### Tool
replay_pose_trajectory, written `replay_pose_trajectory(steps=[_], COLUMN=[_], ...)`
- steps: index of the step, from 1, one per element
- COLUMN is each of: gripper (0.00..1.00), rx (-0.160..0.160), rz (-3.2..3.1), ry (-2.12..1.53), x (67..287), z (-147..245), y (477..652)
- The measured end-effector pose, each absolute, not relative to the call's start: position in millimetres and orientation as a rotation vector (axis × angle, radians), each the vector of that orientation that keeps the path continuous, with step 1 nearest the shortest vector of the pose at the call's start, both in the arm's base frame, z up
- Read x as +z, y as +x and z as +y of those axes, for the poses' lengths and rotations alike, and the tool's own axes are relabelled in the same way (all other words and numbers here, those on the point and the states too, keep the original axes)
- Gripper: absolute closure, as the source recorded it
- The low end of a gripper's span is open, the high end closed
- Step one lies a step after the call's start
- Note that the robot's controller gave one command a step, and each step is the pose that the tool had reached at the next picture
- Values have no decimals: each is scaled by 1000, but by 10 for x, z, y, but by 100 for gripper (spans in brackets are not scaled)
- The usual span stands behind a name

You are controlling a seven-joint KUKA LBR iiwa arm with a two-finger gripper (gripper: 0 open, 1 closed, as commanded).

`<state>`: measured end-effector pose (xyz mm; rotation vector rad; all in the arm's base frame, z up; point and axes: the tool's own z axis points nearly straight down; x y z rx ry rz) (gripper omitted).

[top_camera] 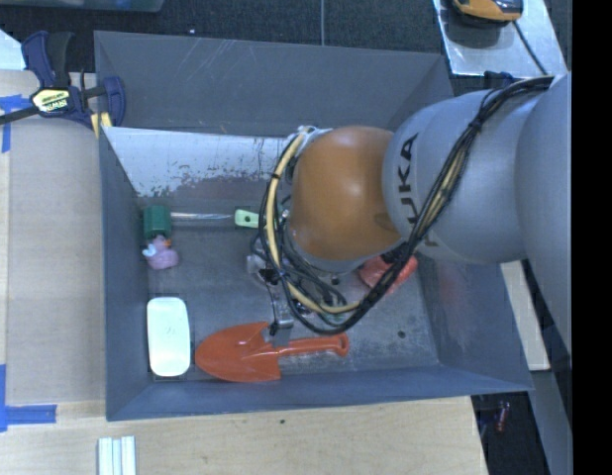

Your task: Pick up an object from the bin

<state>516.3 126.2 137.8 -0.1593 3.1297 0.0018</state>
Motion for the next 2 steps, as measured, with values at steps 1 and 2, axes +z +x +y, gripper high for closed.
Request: replay_pose_trajectory(steps=[1, 2], gripper=[0, 0], rx=[3, 6], rz=[3103, 3123], ry=[-332, -2], x=[697, 706], z=[1369, 1234], y=[4850, 4946])
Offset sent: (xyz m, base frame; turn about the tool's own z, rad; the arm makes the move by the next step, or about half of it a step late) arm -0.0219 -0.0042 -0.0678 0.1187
